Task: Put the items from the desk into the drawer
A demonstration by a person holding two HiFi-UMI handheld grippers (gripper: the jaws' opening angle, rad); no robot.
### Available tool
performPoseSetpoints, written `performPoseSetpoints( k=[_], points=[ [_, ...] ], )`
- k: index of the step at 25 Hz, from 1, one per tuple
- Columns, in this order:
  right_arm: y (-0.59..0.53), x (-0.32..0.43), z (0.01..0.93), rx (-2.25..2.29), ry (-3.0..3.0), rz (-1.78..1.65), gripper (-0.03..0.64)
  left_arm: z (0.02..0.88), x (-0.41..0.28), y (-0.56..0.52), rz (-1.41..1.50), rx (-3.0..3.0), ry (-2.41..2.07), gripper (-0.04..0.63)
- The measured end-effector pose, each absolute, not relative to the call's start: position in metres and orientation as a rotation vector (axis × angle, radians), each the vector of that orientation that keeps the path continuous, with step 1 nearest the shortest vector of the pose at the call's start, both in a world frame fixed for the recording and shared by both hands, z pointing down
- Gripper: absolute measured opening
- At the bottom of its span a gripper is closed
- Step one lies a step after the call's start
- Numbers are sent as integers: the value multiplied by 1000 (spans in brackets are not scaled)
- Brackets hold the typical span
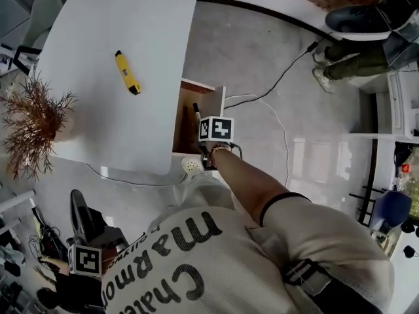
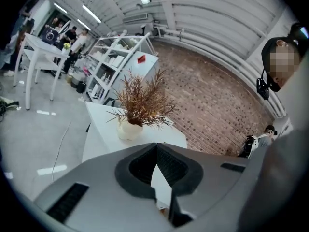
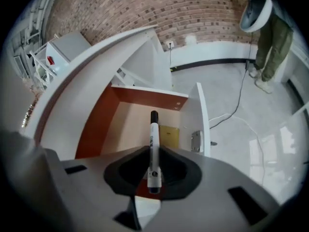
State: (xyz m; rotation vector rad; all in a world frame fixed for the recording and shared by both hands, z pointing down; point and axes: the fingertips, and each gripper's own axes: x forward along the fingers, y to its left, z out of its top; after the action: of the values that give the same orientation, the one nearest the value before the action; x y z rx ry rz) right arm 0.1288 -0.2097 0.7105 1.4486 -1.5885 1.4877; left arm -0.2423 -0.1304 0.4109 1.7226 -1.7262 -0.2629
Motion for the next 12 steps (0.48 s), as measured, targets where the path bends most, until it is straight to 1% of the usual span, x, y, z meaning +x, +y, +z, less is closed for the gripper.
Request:
performPoseSetpoints(
  k=[5, 10, 12],
  points=[
    [-221, 117, 759, 1400, -1495, 1497, 69, 413, -252, -135, -195, 1642, -1833, 0],
    [-216, 114, 791, 1394, -1350, 1542, 69, 421, -250, -142, -154, 1590, -1866, 0],
    [-218, 102, 802, 1376, -1351, 1563, 69, 426, -251, -144, -135, 1572, -1872, 0]
  ],
)
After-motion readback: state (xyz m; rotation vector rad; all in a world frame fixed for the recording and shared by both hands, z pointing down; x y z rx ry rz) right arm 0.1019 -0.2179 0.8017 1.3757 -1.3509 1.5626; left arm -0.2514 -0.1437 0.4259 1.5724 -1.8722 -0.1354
